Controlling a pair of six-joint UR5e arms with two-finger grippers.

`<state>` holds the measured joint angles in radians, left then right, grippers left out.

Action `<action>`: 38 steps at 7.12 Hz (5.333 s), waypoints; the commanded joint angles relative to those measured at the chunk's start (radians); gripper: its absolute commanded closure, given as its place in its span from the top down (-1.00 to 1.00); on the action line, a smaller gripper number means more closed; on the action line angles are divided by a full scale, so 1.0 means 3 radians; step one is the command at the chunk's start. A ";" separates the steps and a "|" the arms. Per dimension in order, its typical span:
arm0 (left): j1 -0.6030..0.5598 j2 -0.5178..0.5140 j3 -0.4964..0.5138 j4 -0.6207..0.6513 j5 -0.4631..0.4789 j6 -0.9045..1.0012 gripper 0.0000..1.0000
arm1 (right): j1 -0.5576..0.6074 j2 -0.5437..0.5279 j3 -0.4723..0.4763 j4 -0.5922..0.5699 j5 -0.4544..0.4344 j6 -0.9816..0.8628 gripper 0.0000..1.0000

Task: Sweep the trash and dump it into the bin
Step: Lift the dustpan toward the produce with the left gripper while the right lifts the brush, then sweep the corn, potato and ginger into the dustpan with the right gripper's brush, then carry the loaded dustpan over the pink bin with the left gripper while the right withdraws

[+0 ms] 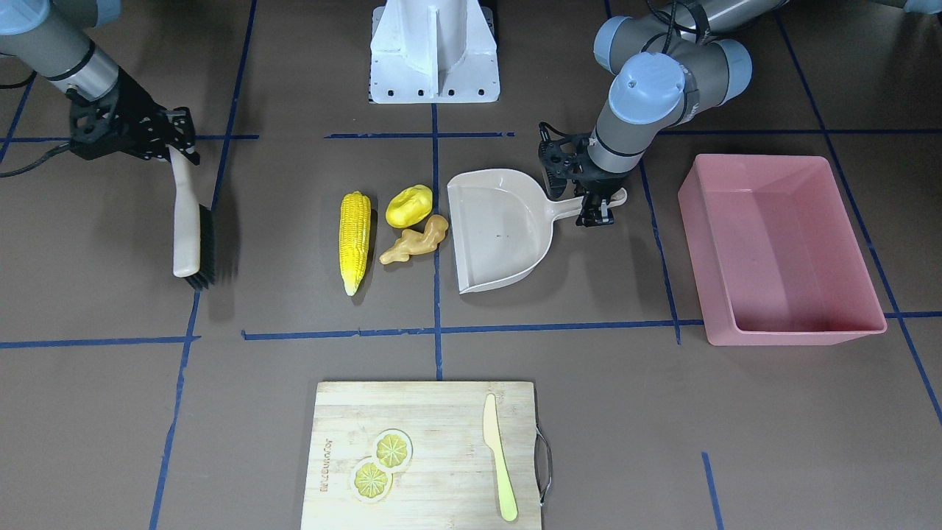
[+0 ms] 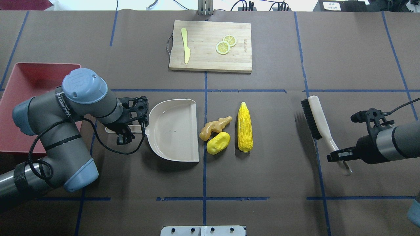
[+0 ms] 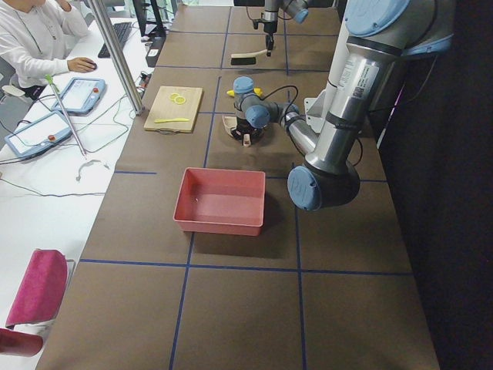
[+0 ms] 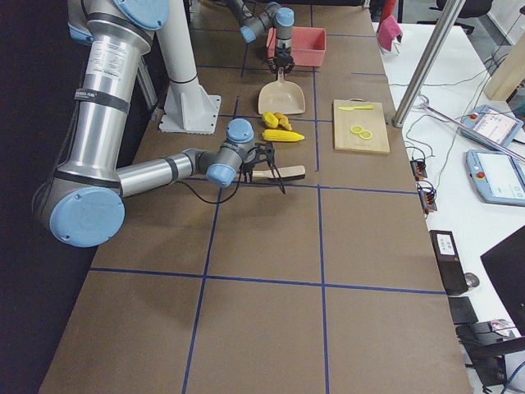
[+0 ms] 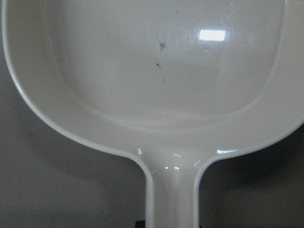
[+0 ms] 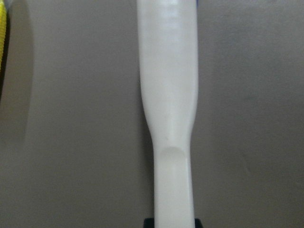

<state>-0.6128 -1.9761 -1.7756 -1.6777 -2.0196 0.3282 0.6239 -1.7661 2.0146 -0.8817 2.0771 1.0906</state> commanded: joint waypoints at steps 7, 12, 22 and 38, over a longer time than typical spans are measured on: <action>0.0064 -0.0141 -0.0002 0.0222 0.0156 -0.0015 -0.93 | -0.0740 0.1555 0.0106 -0.1963 -0.0154 0.0665 -1.00; 0.0371 -0.0560 0.0206 0.0387 0.0489 -0.0209 -0.93 | -0.0888 0.1929 -0.0139 -0.1959 -0.0271 0.0670 -1.00; 0.0432 -0.0725 0.0483 -0.0466 0.0458 -0.1118 -0.90 | -0.0654 0.1878 0.0550 -0.2781 -0.0180 0.0675 -1.00; -0.1467 0.0557 0.0008 -0.1346 -0.1340 -0.0837 -0.93 | 0.0303 0.0770 0.0760 -0.2778 -0.0031 -0.0035 -1.00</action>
<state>-0.9437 -1.8748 -1.7712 -2.0797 -2.3483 -0.0368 0.7148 -1.5062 2.2447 -1.7165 2.0847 1.0997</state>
